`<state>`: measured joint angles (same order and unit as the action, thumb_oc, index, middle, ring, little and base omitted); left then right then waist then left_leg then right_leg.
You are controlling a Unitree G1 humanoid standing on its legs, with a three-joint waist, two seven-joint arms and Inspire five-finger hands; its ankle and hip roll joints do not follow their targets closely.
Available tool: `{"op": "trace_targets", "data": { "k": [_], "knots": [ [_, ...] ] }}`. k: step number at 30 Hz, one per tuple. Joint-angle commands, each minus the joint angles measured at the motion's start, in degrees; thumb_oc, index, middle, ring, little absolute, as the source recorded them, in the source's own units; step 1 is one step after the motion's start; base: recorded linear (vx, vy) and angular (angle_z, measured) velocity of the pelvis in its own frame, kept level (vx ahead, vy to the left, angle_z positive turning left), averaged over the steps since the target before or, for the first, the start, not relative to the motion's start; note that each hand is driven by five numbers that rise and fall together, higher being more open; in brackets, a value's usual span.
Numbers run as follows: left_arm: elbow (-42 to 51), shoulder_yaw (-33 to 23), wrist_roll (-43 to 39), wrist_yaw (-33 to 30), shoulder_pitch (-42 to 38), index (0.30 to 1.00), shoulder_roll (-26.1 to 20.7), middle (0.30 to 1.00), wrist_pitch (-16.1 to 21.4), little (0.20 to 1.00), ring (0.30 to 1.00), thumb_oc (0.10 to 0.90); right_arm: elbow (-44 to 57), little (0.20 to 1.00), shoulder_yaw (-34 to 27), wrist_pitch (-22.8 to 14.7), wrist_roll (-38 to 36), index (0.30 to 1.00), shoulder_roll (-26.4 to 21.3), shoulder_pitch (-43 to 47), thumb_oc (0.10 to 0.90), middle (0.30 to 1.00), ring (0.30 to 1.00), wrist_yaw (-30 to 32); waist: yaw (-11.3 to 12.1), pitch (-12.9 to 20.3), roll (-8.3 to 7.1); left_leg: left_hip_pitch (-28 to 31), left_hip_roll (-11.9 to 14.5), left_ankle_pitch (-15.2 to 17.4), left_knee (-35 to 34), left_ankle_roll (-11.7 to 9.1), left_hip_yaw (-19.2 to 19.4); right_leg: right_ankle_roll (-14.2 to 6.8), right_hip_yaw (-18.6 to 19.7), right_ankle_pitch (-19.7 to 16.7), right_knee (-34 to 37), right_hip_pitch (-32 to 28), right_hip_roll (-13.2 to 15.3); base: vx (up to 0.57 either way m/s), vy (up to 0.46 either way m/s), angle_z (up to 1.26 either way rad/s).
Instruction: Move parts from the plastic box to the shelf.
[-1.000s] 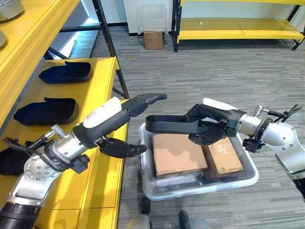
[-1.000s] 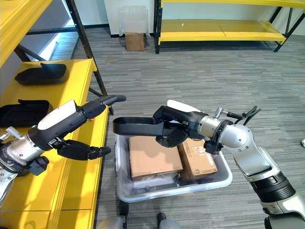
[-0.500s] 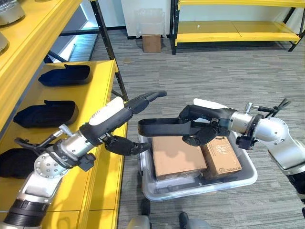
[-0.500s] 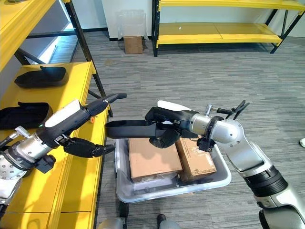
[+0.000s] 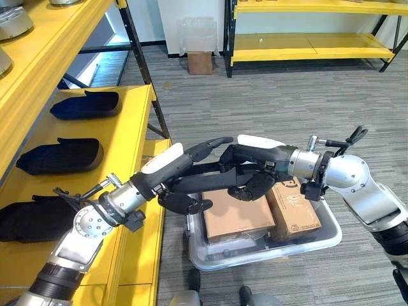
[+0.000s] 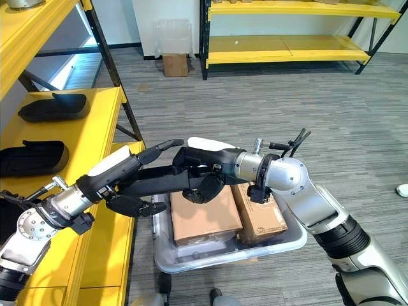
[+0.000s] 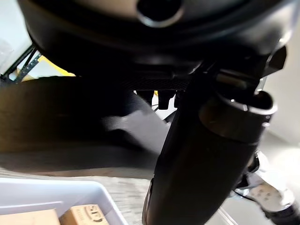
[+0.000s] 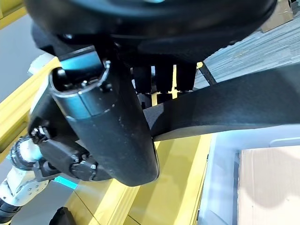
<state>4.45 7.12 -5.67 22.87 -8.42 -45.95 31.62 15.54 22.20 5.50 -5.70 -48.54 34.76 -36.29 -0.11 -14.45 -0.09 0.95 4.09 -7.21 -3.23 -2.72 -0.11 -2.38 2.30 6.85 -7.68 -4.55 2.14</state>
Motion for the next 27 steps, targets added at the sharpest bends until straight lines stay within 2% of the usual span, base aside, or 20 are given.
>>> {"op": "trace_targets", "data": {
  "k": [1, 11, 17, 27],
  "knots": [
    [-2.8, 0.7, -1.7, -4.2, -4.4, 1.000, 2.6, 1.000, 3.2, 1.000, 1.000, 0.900, 4.6, 0.300, -1.6, -2.9, -3.2, 0.300, 3.4, 8.2, 0.400, 0.300, 0.300, 3.1, -1.0, 7.4, -0.71, 0.7, 2.8, 8.4, 3.8, -0.9, 2.8, 0.2, -5.3, 0.1, -0.4, 1.6, 1.6, 0.00, 0.000, 0.00],
    [-3.1, 2.1, 1.2, -5.7, -4.6, 1.000, 3.9, 1.000, 3.2, 1.000, 1.000, 0.900, 4.1, 0.300, -1.0, -2.8, -2.4, 0.300, 4.7, 9.0, 0.400, 0.300, 0.300, 3.0, -1.0, 7.5, -0.36, 0.9, 2.9, 8.5, 3.6, -0.9, 2.7, 0.2, -5.3, 0.1, -0.3, 1.4, 1.7, 0.00, 0.000, 0.00],
    [-3.6, 2.0, 9.1, -12.8, -4.9, 1.000, 2.0, 1.000, 5.8, 1.000, 1.000, 0.900, 3.8, 0.300, -1.3, -2.4, -1.4, 0.300, 4.0, 8.6, 0.400, 0.300, 0.300, 2.9, -1.1, 7.7, -0.39, 1.0, 2.9, 8.4, 3.5, -1.0, 2.8, 0.1, -5.3, 0.0, 0.0, 1.2, 1.8, 0.00, 0.000, 0.00],
    [-4.8, -2.2, 19.5, -26.1, -3.6, 1.000, -3.2, 1.000, 12.4, 1.000, 1.000, 0.900, 4.5, 0.300, -4.2, -0.9, -2.3, 0.300, 1.9, 5.8, 0.400, 0.300, 0.300, 3.0, -1.5, 7.9, -0.39, 1.4, 3.0, 8.3, 2.6, -1.0, 3.6, -0.3, -5.0, -0.3, 0.6, 1.2, 2.0, 0.00, 0.000, 0.00]
  ]
}}
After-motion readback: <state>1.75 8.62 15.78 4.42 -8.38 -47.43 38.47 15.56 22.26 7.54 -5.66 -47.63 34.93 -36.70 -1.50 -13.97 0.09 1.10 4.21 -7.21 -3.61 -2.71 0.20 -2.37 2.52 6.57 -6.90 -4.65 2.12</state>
